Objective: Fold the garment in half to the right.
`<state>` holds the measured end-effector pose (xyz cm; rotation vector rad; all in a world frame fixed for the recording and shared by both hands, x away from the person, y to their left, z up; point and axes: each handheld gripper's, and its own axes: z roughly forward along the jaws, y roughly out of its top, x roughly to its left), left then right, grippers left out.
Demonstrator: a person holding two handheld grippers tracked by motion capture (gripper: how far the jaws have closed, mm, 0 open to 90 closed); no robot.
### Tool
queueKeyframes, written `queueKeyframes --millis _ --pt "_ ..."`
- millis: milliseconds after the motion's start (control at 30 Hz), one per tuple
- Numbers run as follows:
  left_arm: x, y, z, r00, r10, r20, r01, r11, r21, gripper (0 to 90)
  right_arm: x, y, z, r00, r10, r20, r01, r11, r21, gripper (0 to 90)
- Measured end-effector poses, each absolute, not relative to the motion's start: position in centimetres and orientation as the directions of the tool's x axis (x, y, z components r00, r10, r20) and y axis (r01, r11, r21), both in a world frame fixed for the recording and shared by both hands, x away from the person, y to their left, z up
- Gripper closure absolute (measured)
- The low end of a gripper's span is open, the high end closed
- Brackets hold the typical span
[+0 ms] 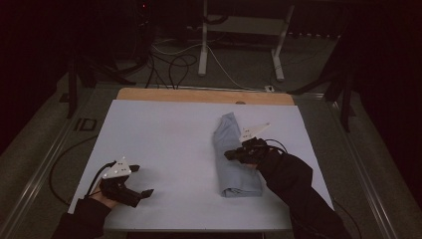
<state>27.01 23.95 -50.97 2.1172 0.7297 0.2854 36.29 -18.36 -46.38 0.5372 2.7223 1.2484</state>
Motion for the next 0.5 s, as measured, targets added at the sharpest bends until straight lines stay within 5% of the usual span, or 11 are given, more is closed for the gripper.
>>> queueKeyframes --millis 500 --pt "27.0 23.8 -51.1 0.809 0.586 -0.053 0.392 -0.469 0.791 0.7 33.7 -18.8 -49.7 -0.96 0.27 0.075 0.242 0.664 0.707 90.0"
